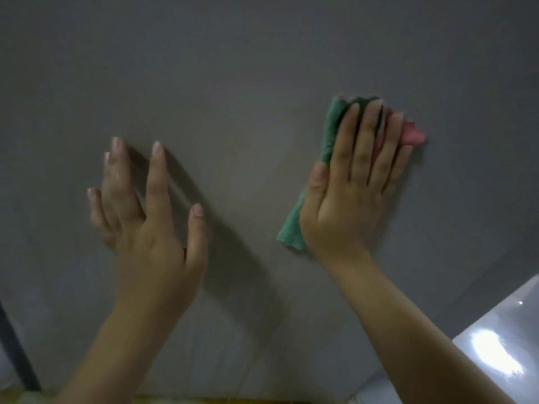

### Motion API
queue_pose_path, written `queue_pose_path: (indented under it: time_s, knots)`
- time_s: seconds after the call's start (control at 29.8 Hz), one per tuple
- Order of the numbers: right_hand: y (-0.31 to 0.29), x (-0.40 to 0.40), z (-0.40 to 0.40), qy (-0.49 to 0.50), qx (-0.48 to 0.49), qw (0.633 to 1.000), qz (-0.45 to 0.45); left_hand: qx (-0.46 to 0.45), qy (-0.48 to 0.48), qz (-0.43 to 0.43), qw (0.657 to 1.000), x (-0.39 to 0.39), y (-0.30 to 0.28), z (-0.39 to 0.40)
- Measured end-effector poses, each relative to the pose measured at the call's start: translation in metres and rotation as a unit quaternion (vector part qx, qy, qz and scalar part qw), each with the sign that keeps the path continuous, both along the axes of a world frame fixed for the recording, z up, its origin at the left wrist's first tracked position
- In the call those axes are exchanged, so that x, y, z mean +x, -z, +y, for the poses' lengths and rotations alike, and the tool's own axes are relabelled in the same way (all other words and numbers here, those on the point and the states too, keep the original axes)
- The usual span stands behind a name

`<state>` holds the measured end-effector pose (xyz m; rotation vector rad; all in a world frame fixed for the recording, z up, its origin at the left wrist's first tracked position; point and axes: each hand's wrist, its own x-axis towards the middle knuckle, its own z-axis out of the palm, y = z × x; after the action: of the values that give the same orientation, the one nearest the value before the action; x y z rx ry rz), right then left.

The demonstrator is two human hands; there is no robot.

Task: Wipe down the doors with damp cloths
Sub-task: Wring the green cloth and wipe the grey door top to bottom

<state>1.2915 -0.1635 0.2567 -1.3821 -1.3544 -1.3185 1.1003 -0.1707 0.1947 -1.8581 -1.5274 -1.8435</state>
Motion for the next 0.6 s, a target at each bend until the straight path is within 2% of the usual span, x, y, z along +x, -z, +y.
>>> queue_pose_path:
  time_s: [0.07, 0.13, 0.2, 0.24, 0.3, 0.37, 0.4, 0.5, 0.6]
  knots:
    - [0.012, -0.019, 0.002, -0.027, -0.055, 0.995, -0.078, -0.020, -0.008, 0.009, 1.000, -0.003, -0.001, 0.001]
    - [0.033, -0.017, -0.009, -0.069, -0.126, 0.972, -0.186, -0.040, -0.019, 0.028, 0.999, -0.007, -0.004, -0.005]
    - [0.030, -0.002, -0.017, -0.064, -0.137, 0.956, -0.253, -0.052, -0.015, 0.048, 0.997, -0.013, -0.009, -0.009]
    - [0.023, 0.004, -0.017, -0.059, -0.131, 0.958, -0.247, -0.058, -0.008, 0.061, 0.996, -0.017, -0.010, -0.011]
    - [-0.001, 0.001, -0.007, -0.042, -0.095, 0.979, -0.175, -0.059, 0.004, 0.079, 0.995, -0.025, -0.009, -0.011]
    - [-0.019, -0.026, 0.008, -0.019, -0.046, 0.993, -0.109, -0.046, 0.010, 0.090, 0.995, -0.032, -0.006, -0.009]
    - [-0.018, -0.044, 0.015, -0.025, -0.045, 0.993, -0.104, -0.036, 0.012, 0.092, 0.995, -0.035, -0.005, -0.008]
    - [0.004, -0.080, 0.021, -0.085, -0.103, 0.966, -0.223, 0.004, 0.024, 0.061, 0.998, -0.044, -0.002, -0.004]
    - [0.004, -0.066, 0.011, -0.092, -0.147, 0.935, -0.310, 0.029, 0.028, 0.024, 0.999, -0.055, -0.001, -0.002]
